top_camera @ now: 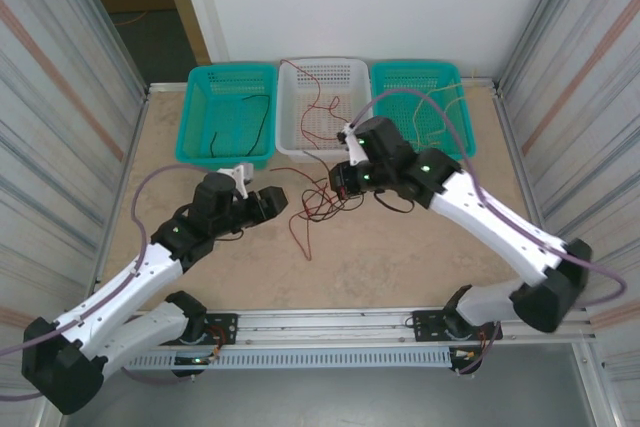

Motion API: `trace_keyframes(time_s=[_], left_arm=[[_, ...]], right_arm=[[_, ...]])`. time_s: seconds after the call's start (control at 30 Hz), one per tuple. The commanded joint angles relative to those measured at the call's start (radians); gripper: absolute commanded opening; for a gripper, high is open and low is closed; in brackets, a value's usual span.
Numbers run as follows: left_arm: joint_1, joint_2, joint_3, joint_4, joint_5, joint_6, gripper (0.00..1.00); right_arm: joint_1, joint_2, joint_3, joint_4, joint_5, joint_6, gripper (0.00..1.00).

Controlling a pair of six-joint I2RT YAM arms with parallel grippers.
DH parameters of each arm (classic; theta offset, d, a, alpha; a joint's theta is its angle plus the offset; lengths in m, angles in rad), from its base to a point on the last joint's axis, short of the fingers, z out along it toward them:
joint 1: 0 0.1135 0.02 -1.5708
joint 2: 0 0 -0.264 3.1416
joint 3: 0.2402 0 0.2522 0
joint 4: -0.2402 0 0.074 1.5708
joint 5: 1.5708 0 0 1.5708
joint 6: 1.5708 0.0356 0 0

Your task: Untangle the cables

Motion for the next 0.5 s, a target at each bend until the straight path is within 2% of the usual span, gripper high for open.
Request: trace_keyframes(time_s=[0.0,0.27,0.47], left_arm=[[-0.036,0.003,0.052,0.146,0.045,0.071,0.59],[-0.155,0.054,0.058,0.375,0.034,0.170,0.66],[-0.192,0.110,0.079,0.477,0.042,0.243,0.71]], right_arm=[[-0.008,-0.035,0.006,0.063,-0.021,0.058,0.00],[-0.026,-0.088,0.054,0.221,-0.038,0.152,0.00],[-0.032,-0.117,0.117,0.281,-0.025,0.189,0.00]])
